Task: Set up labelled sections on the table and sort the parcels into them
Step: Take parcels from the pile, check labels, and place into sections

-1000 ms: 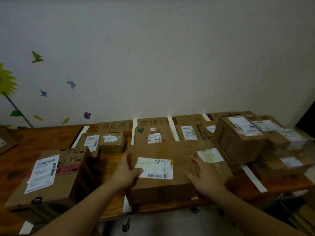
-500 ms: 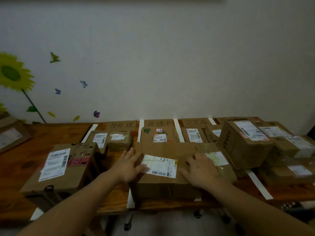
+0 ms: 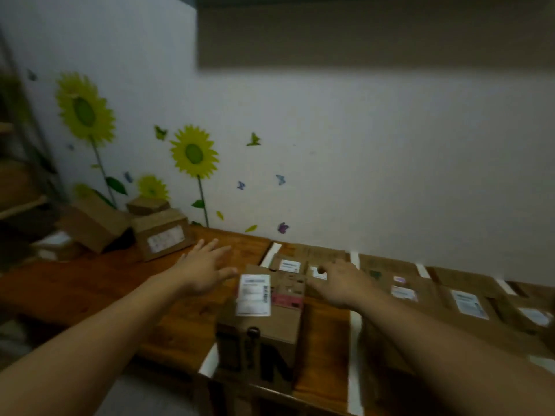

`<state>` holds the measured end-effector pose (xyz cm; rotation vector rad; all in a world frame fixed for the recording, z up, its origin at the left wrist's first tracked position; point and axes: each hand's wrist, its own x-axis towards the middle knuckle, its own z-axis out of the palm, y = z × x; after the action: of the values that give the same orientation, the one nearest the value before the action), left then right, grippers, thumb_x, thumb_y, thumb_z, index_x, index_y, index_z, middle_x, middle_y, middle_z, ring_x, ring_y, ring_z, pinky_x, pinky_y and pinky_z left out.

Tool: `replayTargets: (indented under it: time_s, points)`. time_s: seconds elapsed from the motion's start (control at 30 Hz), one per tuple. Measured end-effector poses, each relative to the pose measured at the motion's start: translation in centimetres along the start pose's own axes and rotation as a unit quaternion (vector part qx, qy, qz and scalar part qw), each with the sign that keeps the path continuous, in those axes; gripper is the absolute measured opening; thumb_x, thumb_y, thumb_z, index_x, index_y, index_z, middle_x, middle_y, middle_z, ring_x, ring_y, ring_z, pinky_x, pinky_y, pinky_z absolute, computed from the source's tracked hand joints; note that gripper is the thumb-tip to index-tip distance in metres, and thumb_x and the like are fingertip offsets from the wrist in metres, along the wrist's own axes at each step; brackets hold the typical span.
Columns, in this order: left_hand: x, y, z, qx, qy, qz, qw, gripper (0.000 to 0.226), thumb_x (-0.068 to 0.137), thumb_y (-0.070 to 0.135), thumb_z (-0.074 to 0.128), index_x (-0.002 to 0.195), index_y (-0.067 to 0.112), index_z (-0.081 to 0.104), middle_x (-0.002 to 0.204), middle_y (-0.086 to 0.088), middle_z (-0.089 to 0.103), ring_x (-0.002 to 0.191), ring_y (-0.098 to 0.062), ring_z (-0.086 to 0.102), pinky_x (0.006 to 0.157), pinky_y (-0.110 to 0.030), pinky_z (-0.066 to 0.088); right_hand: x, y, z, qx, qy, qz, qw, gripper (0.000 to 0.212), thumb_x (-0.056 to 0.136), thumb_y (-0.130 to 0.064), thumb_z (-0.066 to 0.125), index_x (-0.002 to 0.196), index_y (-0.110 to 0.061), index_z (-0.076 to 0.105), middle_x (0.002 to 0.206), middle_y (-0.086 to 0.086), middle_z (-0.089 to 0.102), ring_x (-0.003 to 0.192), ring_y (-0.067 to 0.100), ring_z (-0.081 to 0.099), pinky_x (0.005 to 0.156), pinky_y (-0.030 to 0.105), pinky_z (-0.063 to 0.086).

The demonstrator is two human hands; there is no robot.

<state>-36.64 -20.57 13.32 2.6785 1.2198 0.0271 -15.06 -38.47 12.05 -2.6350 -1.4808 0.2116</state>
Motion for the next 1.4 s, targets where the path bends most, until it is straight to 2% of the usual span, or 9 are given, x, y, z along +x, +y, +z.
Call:
replayTargets:
  time_s: [0.27, 0.57, 0.7, 0.83, 0.97, 1.1, 1.23, 1.3, 1.4]
  points:
    - [-2.6, -20.2, -5.1, -0.097, -0.019, -0.124, 0.987, 0.071, 0.091, 0.054, 0.047, 0.15, 0.029, 0.017, 0.16, -0.003, 0.003, 0.146, -0.03, -0.001, 0.117, -0.043, 0.01, 7.9, -20.2, 2.1, 0.027, -0.031, -0.097, 0.994, 0.065, 0.088, -0.064, 0.043, 0.136, -0.019, 0.046, 0.136, 0.011, 0.048, 0.122, 0.031, 0.048, 0.098, 0.04, 0.043]
    - [-0.9, -34.3, -6.7, -0.175, -0.016, -0.191, 0.966, 0.07, 0.092, 0.051, 0.047, 0.15, 0.027, 0.018, 0.159, -0.006, 0.006, 0.146, -0.029, 0.005, 0.118, -0.042, 0.013, 17.6, -33.8, 4.1, 0.0, -0.061, -0.123, 0.991, 0.065, 0.09, -0.061, 0.043, 0.142, -0.023, 0.038, 0.141, 0.008, 0.042, 0.128, 0.028, 0.043, 0.103, 0.042, 0.04]
    - [3.9, -38.6, -6.7, -0.196, -0.028, -0.209, 0.958, 0.07, 0.092, 0.048, 0.05, 0.15, 0.026, 0.018, 0.159, -0.007, 0.01, 0.145, -0.026, 0.013, 0.117, -0.04, 0.018, 24.4, -37.2, 5.4, 0.019, -0.077, -0.117, 0.99, 0.064, 0.091, -0.058, 0.044, 0.144, -0.024, 0.036, 0.143, 0.01, 0.042, 0.129, 0.028, 0.043, 0.104, 0.037, 0.038]
    - [12.1, -42.0, -6.9, -0.233, -0.027, -0.205, 0.95, 0.07, 0.092, 0.045, 0.053, 0.15, 0.023, 0.02, 0.154, -0.007, 0.025, 0.136, -0.029, 0.034, 0.109, -0.039, 0.032, 33.4, -39.5, 7.7, 0.069, -0.077, -0.104, 0.989, 0.063, 0.088, -0.058, 0.047, 0.141, -0.024, 0.04, 0.142, 0.009, 0.047, 0.123, 0.028, 0.049, 0.101, 0.038, 0.043]
    - [20.8, -44.1, -5.7, -0.293, -0.061, -0.205, 0.932, 0.06, 0.095, 0.037, 0.051, 0.148, 0.022, 0.026, 0.15, -0.005, 0.032, 0.135, -0.024, 0.034, 0.103, -0.029, 0.029, 40.6, -41.7, 9.1, 0.094, -0.094, -0.076, 0.988, 0.06, 0.093, -0.046, 0.049, 0.144, -0.018, 0.035, 0.144, 0.011, 0.043, 0.128, 0.029, 0.045, 0.105, 0.037, 0.04]
    - [27.6, -45.6, -2.6, -0.347, -0.11, -0.22, 0.905, 0.056, 0.095, 0.036, 0.052, 0.146, 0.026, 0.032, 0.149, -0.004, 0.035, 0.133, -0.023, 0.038, 0.104, -0.031, 0.032, 45.9, -42.8, 10.1, 0.123, -0.099, -0.047, 0.986, 0.051, 0.1, -0.039, 0.039, 0.144, -0.015, 0.034, 0.145, 0.014, 0.039, 0.133, 0.03, 0.039, 0.107, 0.037, 0.033]
    - [32.7, -46.1, 0.3, -0.407, -0.133, -0.24, 0.871, 0.066, 0.091, 0.039, 0.058, 0.147, 0.023, 0.026, 0.146, -0.005, 0.04, 0.128, -0.024, 0.045, 0.105, -0.031, 0.036, 50.1, -43.2, 13.2, 0.149, -0.097, 0.018, 0.984, 0.066, 0.099, -0.039, 0.042, 0.151, -0.012, 0.011, 0.156, 0.014, 0.017, 0.143, 0.032, 0.02, 0.115, 0.042, 0.023]
    - [35.0, -46.3, 1.8, -0.448, -0.144, -0.245, 0.848, 0.066, 0.089, 0.042, 0.059, 0.145, 0.022, 0.03, 0.145, -0.003, 0.042, 0.127, -0.024, 0.046, 0.104, -0.034, 0.037, 51.7, -43.3, 14.7, 0.199, -0.115, 0.056, 0.972, 0.078, 0.097, -0.039, 0.049, 0.153, -0.012, 0.002, 0.159, 0.011, 0.008, 0.144, 0.034, 0.018, 0.115, 0.045, 0.025]
    - [37.0, -46.3, 3.5, -0.517, -0.158, -0.248, 0.804, 0.061, 0.093, 0.035, 0.056, 0.145, 0.022, 0.028, 0.145, -0.005, 0.041, 0.129, -0.028, 0.043, 0.096, -0.036, 0.041, 51.9, -43.1, 15.5, 0.307, -0.1, 0.102, 0.941, 0.072, 0.09, -0.034, 0.062, 0.147, -0.015, 0.023, 0.139, 0.008, 0.044, 0.124, 0.023, 0.046, 0.095, 0.032, 0.042]
